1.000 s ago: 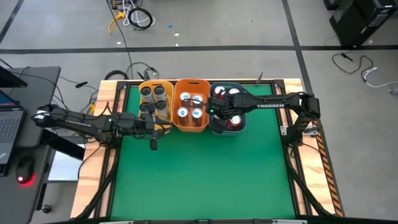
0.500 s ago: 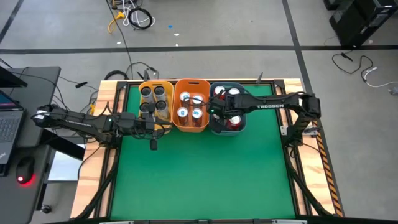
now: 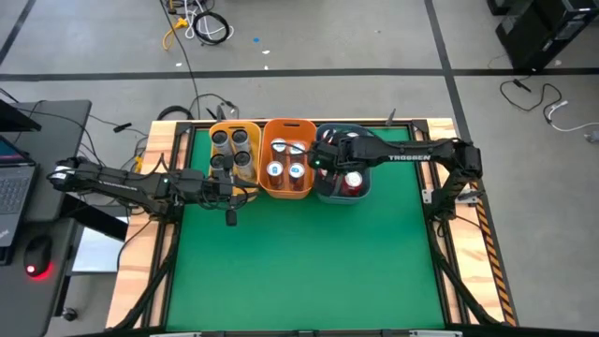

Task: Sort soda cans
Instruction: Return to Home Position

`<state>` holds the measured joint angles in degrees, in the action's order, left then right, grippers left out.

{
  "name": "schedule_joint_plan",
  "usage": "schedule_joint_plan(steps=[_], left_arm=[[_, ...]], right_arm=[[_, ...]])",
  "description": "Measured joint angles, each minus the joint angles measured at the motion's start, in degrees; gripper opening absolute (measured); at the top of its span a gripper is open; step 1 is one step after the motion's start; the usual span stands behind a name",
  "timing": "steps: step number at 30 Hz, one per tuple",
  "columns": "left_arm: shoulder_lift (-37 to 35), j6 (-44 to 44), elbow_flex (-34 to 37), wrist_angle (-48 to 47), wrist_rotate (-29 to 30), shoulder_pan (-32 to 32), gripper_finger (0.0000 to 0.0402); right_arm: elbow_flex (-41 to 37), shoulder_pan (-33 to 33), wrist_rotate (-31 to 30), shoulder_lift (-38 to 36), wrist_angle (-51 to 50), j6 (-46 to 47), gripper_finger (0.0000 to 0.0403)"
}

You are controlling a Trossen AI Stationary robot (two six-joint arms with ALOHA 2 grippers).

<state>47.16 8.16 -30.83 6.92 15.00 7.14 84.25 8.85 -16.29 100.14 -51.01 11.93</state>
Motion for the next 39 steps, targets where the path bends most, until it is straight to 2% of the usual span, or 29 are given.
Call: schedule_joint_plan(steps=[7, 11, 13, 16, 20, 22, 28, 39], left_arm=[[0.0, 0.0, 0.0, 0.46, 0.15, 0.0, 0.0074], [0.36, -0.75, 0.0, 0.66, -0.1, 0.0, 0.0074], [0.59, -1.13, 0.0, 0.93, -0.13, 0.02, 0.0074], [0.59, 0.28, 0.56, 1.28, -0.15, -0.02, 0.0074], [0.63, 0.17, 1.97, 5.66, -1.54, -0.22, 0.0073], [0.61, 0.16, 2.01, 6.53, -2.37, -0.26, 0.0073], [0.61, 0.39, 2.1, 7.31, -2.64, -0.28, 0.0073], [2.65, 3.13, 2.16, 13.69, -3.2, -0.5, 0.0073]], right_arm=[[8.61, -2.52, -0.5, 0.0, -8.94, -1.8, 0.0346], [10.55, -5.46, 0.19, -0.06, -10.56, -2.5, 0.0309], [9.85, -7.05, -1.66, -0.07, -10.39, -3.61, 0.0271], [5.21, -9.21, -5.04, -0.13, -3.97, -7.49, 0.0188], [-2.67, -10.5, -3.06, -0.99, 9.37, -13.44, 0.0053], [-6.19, -10.66, -1.52, -2.39, 15.96, -15.38, 0.0015], [-17.52, -10.59, 1.66, -8.72, 33.67, -17.69, 0.0006], [-45.43, -9.31, 8.04, -23.57, 68.67, -19.71, 0.0]])
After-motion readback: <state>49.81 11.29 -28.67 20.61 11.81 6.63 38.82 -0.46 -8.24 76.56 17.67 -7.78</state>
